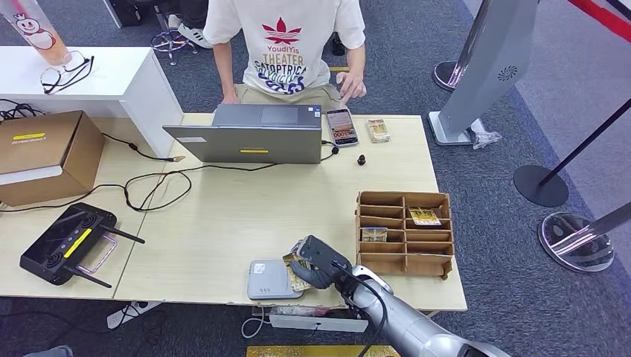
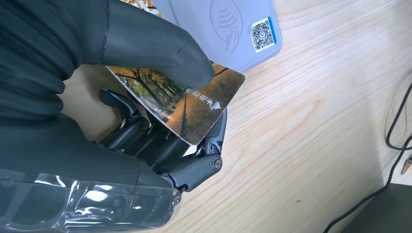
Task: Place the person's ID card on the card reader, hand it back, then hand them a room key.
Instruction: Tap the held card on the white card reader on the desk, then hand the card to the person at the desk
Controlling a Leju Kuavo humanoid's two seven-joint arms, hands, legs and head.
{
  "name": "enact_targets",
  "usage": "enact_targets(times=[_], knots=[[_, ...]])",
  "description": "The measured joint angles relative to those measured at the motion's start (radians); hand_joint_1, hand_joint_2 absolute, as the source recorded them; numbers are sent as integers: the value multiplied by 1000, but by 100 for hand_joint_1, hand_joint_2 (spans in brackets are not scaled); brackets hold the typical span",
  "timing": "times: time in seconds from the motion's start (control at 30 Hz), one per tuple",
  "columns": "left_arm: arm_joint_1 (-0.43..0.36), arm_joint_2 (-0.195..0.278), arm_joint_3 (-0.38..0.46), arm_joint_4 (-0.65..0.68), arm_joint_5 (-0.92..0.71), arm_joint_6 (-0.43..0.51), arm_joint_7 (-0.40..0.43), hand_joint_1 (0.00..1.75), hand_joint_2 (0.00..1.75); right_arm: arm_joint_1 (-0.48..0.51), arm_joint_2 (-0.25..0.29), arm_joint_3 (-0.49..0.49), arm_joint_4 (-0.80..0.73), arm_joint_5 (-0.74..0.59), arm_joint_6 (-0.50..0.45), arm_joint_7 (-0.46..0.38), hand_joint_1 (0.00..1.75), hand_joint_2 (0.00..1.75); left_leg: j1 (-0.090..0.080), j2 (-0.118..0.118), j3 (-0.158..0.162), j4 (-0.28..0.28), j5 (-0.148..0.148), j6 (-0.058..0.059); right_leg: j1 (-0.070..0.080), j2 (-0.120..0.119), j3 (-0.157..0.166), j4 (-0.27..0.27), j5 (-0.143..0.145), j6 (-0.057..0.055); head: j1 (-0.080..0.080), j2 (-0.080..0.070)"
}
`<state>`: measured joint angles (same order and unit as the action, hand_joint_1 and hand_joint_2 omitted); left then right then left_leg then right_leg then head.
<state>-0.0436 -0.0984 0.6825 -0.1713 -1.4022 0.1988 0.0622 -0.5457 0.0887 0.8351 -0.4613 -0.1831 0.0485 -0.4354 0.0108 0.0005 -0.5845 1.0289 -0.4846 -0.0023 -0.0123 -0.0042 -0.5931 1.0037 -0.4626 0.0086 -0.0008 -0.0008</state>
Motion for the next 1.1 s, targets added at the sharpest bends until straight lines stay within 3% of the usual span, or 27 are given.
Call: enact_targets(times=[0.63,1.1], knots=[[0,0,0,0,7,-5,0,0,0,-5,9,0,11,30,23,-1,175,175,0,0,0,0,0,0,0,0,0,0,0,0,0,0],[0,0,0,0,11,-6,-2,0,0,2,7,-2,-117,-16,78,-6,175,175,0,0,0,0,0,0,0,0,0,0,0,0,0,0]])
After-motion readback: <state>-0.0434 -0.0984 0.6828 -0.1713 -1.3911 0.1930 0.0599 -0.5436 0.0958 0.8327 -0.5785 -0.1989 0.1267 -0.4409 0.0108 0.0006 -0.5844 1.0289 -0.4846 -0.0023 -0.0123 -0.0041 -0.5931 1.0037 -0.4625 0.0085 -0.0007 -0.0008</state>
